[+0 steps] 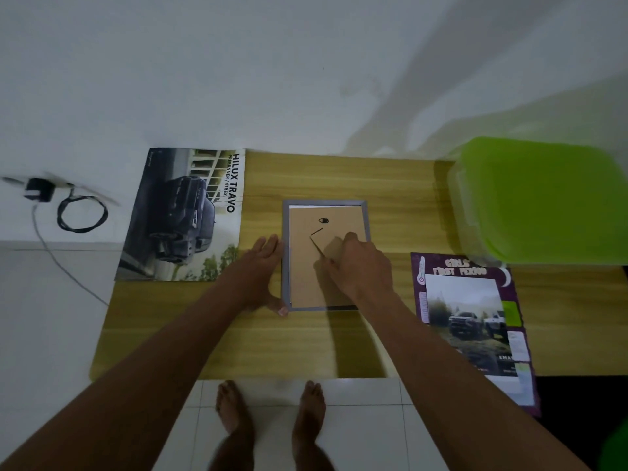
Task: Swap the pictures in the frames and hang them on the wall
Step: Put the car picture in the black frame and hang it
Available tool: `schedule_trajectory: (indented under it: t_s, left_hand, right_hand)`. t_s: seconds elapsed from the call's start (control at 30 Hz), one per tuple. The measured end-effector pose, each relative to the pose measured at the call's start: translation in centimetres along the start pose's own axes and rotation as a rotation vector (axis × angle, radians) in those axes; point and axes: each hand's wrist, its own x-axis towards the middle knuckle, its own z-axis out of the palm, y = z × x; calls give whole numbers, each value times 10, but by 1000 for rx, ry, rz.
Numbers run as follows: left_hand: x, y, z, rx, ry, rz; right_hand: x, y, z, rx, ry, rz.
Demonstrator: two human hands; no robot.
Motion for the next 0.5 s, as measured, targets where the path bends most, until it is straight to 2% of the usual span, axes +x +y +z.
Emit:
schedule_trajectory:
  t_s: [0.5]
  left_hand:
    - [1, -1, 3, -15, 2, -29]
  right_hand:
    - [2, 1, -4, 75, -8, 12]
